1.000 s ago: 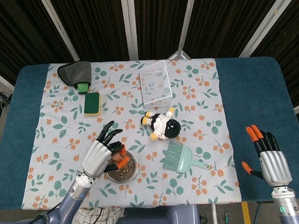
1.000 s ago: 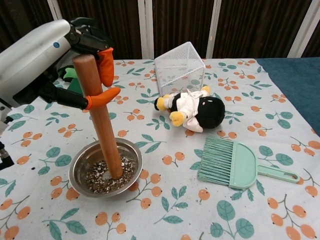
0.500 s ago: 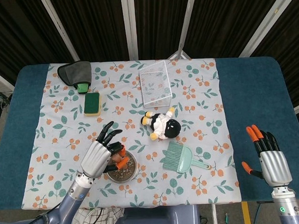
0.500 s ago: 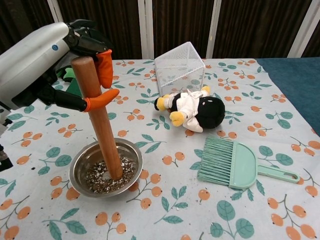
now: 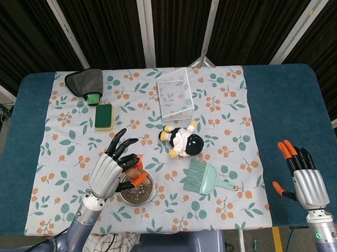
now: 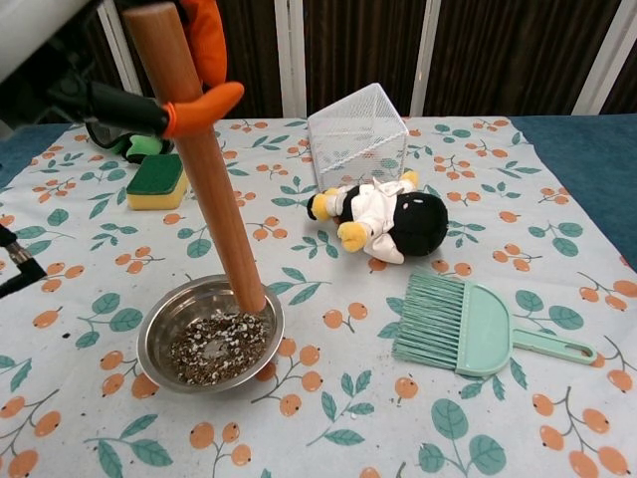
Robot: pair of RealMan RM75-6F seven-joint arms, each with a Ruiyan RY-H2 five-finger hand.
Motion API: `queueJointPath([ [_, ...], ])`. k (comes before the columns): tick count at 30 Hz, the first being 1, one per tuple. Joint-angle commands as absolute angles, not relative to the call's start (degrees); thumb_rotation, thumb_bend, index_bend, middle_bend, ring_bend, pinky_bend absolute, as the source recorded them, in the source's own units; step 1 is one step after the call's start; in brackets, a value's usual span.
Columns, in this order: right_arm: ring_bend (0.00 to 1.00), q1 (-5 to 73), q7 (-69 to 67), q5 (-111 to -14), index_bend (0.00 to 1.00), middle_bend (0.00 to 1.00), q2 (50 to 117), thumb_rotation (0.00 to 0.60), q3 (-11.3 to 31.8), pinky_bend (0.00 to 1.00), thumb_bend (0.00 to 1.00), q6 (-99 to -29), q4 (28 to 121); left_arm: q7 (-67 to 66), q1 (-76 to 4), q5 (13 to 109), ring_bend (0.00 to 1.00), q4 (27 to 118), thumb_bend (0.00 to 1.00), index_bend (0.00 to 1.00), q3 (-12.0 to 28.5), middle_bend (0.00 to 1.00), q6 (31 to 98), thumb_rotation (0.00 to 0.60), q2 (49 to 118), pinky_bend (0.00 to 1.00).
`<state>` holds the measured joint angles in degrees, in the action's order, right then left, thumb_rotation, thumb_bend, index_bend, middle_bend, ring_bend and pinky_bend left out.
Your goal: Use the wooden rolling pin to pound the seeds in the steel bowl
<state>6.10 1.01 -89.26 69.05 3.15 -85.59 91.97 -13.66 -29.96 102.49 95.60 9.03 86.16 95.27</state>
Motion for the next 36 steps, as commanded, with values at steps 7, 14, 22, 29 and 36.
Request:
queueJointPath([
  [7, 0.0, 6.19, 0.96, -89.29, 0.0, 0.0, 69.02, 0.6, 3.17, 0.0, 0.27, -85.48, 91.99, -14.44, -28.63, 100.72, 0.22, 97.99, 0.89, 0.62, 11.9, 0.75, 87.15, 0.6, 86.71, 0.05],
  [14, 0.0, 6.18, 1.11, -88.91, 0.0, 0.0, 69.01, 0.6, 3.25, 0.0, 0.27, -85.3, 92.17, -10.49, -25.97, 98.12, 0.22, 93.88, 0.89, 0.62, 12.69, 0.75, 88.99, 0.6, 79.43, 0.05],
  [22, 0.0, 6.16, 1.14, -88.75, 0.0, 0.0, 68.95, 0.6, 3.18, 0.0, 0.27, -85.12, 92.28, -3.27, -22.34, 93.7, 0.22, 83.96, 0.89, 0.62, 11.78, 0.74, 90.43, 0.6, 75.72, 0.05],
  [29, 0.0, 6.27, 1.42, -88.56, 0.0, 0.0, 69.02, 0.6, 3.22, 0.0, 0.27, -84.84, 92.44, 0.78, -20.19, 89.94, 0.22, 73.67, 0.89, 0.62, 11.09, 0.74, 89.88, 0.6, 75.52, 0.05],
  [36, 0.0, 6.26, 1.7, -88.56, 0.0, 0.0, 69.05, 0.6, 3.22, 0.0, 0.27, -84.88, 92.62, 2.47, -19.2, 90.0, 0.22, 64.24, 0.89, 0.62, 8.54, 0.74, 88.64, 0.6, 77.24, 0.05],
])
